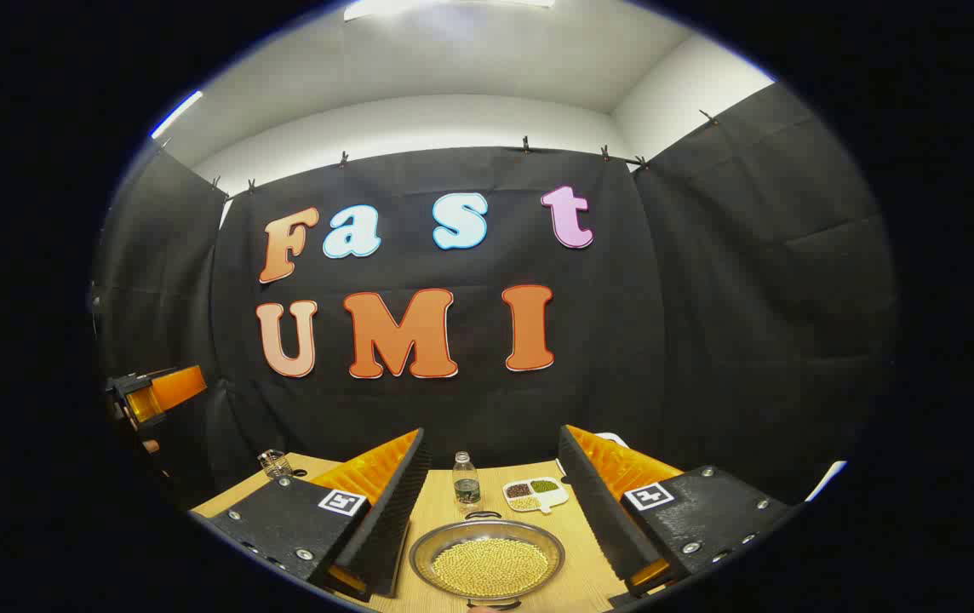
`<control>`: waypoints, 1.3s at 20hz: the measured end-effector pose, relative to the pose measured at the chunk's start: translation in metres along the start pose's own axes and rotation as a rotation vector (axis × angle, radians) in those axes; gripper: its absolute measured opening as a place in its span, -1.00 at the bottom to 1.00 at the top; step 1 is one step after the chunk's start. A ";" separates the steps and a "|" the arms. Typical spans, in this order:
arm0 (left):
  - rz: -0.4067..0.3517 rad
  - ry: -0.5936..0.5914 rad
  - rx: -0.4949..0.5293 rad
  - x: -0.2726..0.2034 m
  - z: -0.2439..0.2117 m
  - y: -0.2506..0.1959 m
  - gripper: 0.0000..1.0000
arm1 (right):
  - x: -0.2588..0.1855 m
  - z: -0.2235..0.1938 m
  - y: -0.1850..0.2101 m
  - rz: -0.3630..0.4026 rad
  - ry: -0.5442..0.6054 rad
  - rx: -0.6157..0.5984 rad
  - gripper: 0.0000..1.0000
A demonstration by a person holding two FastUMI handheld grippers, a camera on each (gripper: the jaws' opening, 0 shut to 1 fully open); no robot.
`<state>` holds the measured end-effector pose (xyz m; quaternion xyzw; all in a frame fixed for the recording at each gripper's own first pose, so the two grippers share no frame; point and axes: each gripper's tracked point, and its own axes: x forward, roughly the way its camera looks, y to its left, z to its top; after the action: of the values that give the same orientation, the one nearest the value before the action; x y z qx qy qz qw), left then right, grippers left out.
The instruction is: First push the handle of the pot to place it horizontally, then grasp the pot with both hands and set it on the induction cooktop.
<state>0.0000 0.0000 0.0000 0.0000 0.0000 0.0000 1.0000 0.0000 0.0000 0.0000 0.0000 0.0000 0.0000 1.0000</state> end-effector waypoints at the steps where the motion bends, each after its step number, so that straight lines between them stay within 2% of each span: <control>1: 0.002 0.000 0.002 -0.001 0.001 0.001 0.94 | 0.002 -0.001 0.000 0.000 0.002 0.003 0.89; 14: 0.001 0.003 0.008 -0.002 0.002 0.000 0.96 | 0.005 -0.004 -0.001 -0.001 0.005 -0.001 0.89; 15: 0.003 0.003 0.008 -0.003 0.002 0.000 0.96 | 0.005 -0.005 0.000 0.001 0.007 -0.002 1.00; 16: 0.005 0.003 0.008 -0.003 0.002 0.000 0.94 | 0.005 -0.005 0.003 0.007 0.006 -0.005 0.89; 18: 0.008 0.003 0.010 -0.004 0.002 0.000 0.96 | 0.004 -0.006 0.006 0.019 0.006 -0.004 0.87; 22: 0.000 0.009 0.004 -0.005 0.001 0.000 0.96 | 0.000 -0.005 0.014 0.045 -0.005 -0.010 0.72; 26: 0.009 0.010 0.007 -0.005 0.001 0.001 0.96 | -0.005 -0.011 0.028 0.096 0.000 -0.003 0.43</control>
<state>-0.0052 0.0014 0.0014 0.0037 0.0051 0.0046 1.0000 -0.0049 0.0276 -0.0111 -0.0013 0.0002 0.0482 0.9988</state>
